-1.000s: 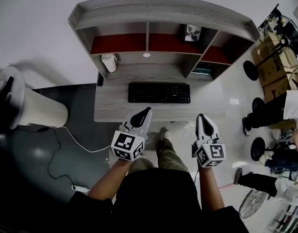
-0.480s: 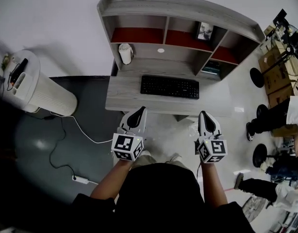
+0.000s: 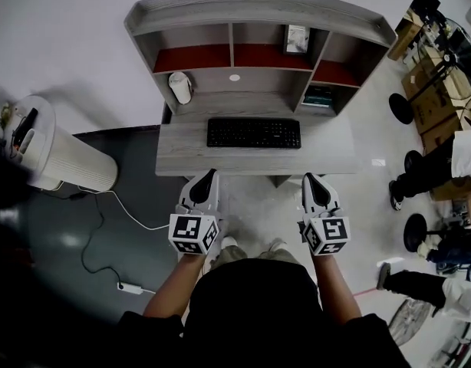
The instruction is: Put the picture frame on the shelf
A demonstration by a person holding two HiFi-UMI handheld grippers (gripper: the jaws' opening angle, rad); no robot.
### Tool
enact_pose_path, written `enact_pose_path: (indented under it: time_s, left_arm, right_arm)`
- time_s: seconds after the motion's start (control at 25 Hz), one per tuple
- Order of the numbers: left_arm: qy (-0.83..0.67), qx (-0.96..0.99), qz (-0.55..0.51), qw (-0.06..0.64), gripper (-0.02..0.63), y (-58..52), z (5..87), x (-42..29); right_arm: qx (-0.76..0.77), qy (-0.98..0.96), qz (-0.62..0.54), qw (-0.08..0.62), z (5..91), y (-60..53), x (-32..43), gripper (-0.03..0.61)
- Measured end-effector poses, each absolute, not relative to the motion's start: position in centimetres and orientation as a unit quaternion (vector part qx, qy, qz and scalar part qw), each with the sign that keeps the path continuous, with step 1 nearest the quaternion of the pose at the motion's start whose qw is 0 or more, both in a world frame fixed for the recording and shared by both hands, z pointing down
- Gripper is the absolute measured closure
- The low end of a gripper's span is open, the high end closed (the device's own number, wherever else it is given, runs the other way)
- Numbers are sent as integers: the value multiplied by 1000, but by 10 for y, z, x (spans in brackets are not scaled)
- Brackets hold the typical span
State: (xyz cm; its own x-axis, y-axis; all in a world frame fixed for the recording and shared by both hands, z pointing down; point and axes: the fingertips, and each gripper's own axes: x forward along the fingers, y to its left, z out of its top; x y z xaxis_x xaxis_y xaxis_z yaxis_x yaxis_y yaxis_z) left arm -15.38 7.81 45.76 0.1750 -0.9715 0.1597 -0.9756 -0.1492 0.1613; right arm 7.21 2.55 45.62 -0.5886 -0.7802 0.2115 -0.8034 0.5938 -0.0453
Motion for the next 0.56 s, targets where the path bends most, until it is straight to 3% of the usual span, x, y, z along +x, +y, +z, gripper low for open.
enact_pose_path:
  time_s: [0.56]
  left_arm:
    - [-640, 762, 6, 101, 597, 68, 449, -100]
  right_arm:
    - [445, -891, 57, 75, 444, 19, 113, 566]
